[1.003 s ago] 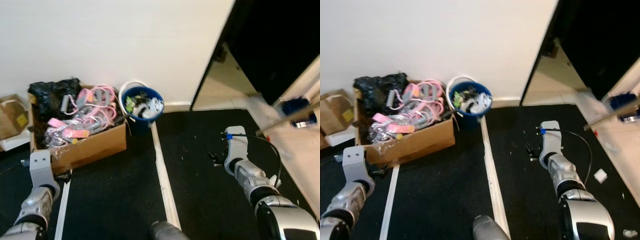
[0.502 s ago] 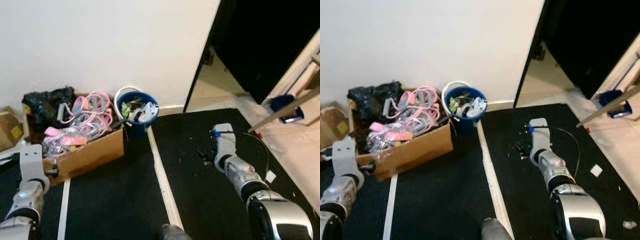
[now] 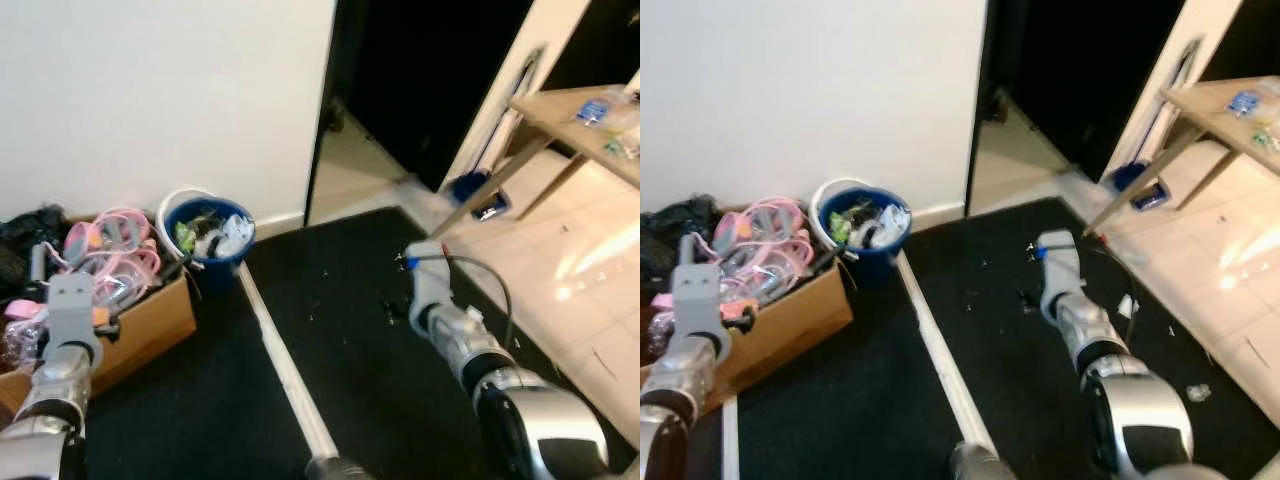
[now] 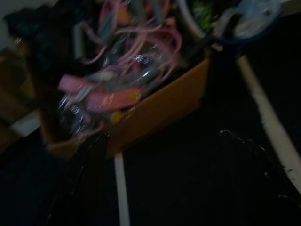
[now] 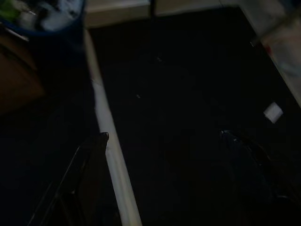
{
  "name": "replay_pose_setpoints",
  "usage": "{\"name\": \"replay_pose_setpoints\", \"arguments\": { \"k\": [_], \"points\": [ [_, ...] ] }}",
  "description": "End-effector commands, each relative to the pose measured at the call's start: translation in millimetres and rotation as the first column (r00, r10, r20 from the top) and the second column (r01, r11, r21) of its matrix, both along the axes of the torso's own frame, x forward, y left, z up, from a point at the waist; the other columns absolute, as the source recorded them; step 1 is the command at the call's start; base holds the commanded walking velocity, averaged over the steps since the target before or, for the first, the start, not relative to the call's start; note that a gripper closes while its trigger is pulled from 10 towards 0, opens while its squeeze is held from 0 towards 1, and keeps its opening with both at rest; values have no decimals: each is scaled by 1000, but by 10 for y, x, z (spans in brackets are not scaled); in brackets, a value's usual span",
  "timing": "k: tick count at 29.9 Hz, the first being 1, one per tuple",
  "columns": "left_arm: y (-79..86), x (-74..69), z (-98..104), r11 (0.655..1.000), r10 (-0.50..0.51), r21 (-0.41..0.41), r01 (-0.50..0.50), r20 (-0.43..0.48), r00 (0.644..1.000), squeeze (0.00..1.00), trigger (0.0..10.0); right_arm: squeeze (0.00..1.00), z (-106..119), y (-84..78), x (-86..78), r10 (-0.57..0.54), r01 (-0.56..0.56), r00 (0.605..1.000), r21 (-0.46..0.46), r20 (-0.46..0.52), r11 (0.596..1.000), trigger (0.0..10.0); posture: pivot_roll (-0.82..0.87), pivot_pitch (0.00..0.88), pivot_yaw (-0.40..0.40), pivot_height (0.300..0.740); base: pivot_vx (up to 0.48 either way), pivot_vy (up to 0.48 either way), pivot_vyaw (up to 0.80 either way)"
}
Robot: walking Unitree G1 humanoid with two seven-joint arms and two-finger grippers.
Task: Picking trash to rubbish bin
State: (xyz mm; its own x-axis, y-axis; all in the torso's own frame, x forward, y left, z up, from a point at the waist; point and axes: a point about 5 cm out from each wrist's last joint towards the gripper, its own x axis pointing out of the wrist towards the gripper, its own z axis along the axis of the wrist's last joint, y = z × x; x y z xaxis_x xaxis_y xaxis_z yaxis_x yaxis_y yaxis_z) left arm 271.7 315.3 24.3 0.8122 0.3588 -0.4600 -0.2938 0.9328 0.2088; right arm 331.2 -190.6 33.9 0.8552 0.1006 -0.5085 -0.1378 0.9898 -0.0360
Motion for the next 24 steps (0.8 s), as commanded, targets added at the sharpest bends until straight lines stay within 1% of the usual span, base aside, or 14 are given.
{"name": "replay_pose_setpoints", "arguments": {
  "k": [1, 5, 6, 9, 11, 12, 16, 18, 19, 20, 21, 22, 23, 24],
  "points": [
    [-107, 51, -16, 999, -23, -29, 23, 10, 1000, 0, 10000, 0, -15, -82, -25, -22, 22, 1000, -24, -4, 999, 10000, -54, 0, -37, 740, 0, 0, 0],
    [-133, 105, 43, 997, -17, -70, 23, 86, 996, 0, 10000, 0, 44, -212, -7, -58, 60, 998, -48, 34, 997, 10000, -54, 0, -37, 740, 0, 0, 0],
    [-132, 158, 131, 995, -33, -86, 47, 163, 986, 0, 10000, 0, 158, -295, 56, -79, 83, 993, -48, 84, 995, 10000, -60, 0, -35, 740, 0, 0, 0],
    [-122, 272, 412, 985, -83, -108, 135, 389, 917, 0, 10000, 0, 593, -490, 263, -129, 127, 955, 26, 266, 992, 10000, -66, 0, -36, 740, 0, 0, 0],
    [-129, 282, 457, 982, -95, -107, 155, 427, 899, 0, 10000, 0, 694, -506, 305, -124, 117, 943, 41, 310, 992, 10000, -66, 0, -36, 740, 0, 0, 0],
    [-129, 282, 457, 982, -95, -107, 155, 427, 899, 0, 10000, 0, 694, -506, 305, -124, 117, 943, 41, 310, 992, 10000, -66, 0, -36, 740, 0, 0, 0],
    [-298, 250, 571, 962, -181, -67, 265, 572, 800, 0, 10000, 0, 1021, -488, 388, -76, 31, 862, 97, 502, 995, 10000, -77, 0, -28, 740, 0, 0, 0],
    [-354, 231, 582, 956, -203, -52, 289, 593, 779, 0, 10000, 0, 1057, -477, 387, -73, 18, 843, 108, 533, 994, 10000, -76, 0, -30, 740, 0, 0, 0],
    [-570, 175, 651, 934, -275, 6, 357, 650, 709, 0, 10000, 0, 1116, -349, 350, -20, -44, 785, 89, 620, 995, 10000, -73, 0, -33, 740, 0, 0, 0],
    [-570, 175, 651, 934, -275, 6, 357, 650, 709, 0, 10000, 0, 1116, -349, 350, -20, -44, 785, 89, 620, 995, 10000, -73, 0, -33, 740, 0, 0, 0],
    [-680, 148, 696, 922, -304, 32, 385, 676, 671, 0, 10000, 0, 1138, -271, 319, 6, -80, 754, 83, 657, 993, 10000, -71, 0, -36, 740, 0, 0, 0],
    [-680, 148, 696, 922, -304, 32, 385, 676, 671, 0, 10000, 0, 1138, -271, 319, 6, -80, 754, 83, 657, 993, 10000, -71, 0, -36, 740, 0, 0, 0],
    [-827, 127, 763, 907, -325, 46, 419, 710, 624, 0, 10000, 0, 1186, -137, 269, 26, -120, 713, 86, 701, 989, 10000, -71, 0, -34, 740, 0, 0, 0],
    [-827, 127, 763, 907, -325, 46, 419, 710, 624, 0, 10000, 0, 1186, -137, 269, 26, -120, 713, 86, 701, 989, 10000, -71, 0, -34, 740, 0, 0, 0]
  ]
}}
